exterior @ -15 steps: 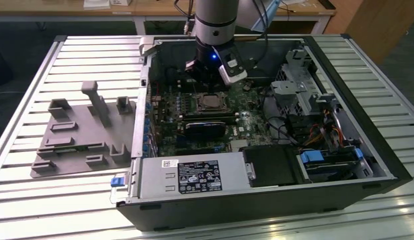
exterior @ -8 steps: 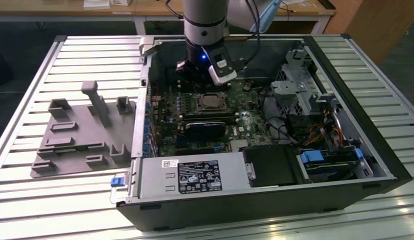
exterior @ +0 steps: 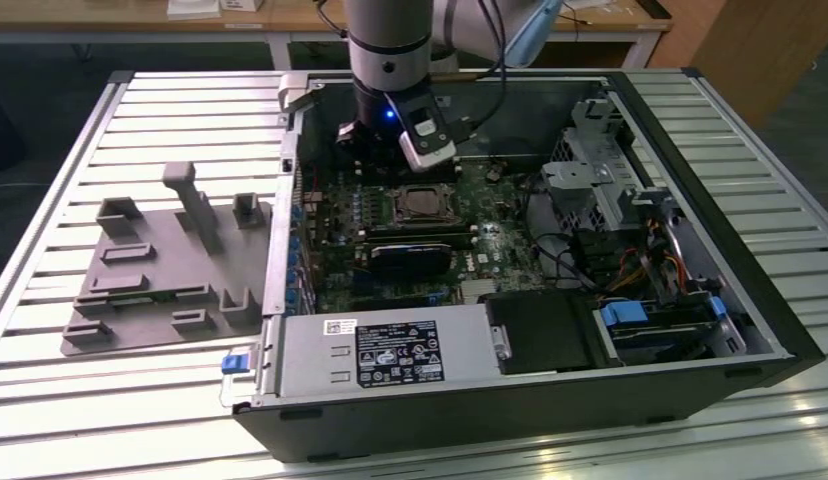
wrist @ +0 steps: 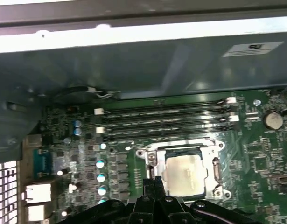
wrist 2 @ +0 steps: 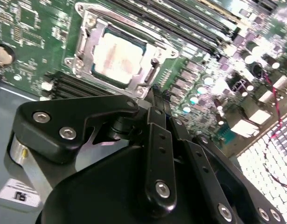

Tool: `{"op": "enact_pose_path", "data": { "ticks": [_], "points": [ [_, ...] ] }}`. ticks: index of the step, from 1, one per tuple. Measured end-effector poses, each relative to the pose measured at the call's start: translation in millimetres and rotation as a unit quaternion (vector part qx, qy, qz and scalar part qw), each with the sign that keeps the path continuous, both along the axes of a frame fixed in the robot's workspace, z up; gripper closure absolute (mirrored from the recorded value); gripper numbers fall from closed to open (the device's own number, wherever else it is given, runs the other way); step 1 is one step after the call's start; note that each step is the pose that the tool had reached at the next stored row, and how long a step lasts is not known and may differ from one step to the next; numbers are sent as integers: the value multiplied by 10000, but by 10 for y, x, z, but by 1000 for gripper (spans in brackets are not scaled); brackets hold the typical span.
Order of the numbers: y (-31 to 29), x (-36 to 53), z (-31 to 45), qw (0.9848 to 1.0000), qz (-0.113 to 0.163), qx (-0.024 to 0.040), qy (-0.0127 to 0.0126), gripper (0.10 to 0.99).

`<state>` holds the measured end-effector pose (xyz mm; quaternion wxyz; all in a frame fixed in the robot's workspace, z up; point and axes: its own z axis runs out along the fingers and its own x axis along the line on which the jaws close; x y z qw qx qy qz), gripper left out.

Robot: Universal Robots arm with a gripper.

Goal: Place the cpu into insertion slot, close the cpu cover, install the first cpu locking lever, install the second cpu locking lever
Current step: 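Install the first cpu locking lever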

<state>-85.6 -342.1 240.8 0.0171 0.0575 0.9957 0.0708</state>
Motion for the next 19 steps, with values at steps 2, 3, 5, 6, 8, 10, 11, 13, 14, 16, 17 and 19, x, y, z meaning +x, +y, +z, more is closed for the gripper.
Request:
{"op": "enact_pose_path", "data": {
  "ticks": [2, 3, 5, 6, 8, 10, 11, 13, 14, 16, 17, 19],
  "points": [
    [0, -47, 0, 10000, 0, 0, 0, 984],
    [0, -70, 0, 10000, 0, 0, 1, 984],
    [0, -113, 0, 10000, 0, 0, 0, 984],
    [0, -133, 0, 10000, 0, 0, 0, 984],
    [0, -162, 0, 10000, 0, 8, 0, 984],
    [0, -191, 0, 10000, 0, 61, 1, 984],
    [0, -205, 0, 9999, 0, 101, 1, 984],
    [0, -225, 0, 9998, 1, 209, 0, 984],
    [0, -232, 0, 9996, 1, 272, 0, 984],
    [0, -238, 0, 9993, 0, 381, 1, 984],
    [0, -239, 0, 9987, 0, 504, 0, 984],
    [0, -240, 0, 9980, 0, 629, 1, 984]
  ]
}}
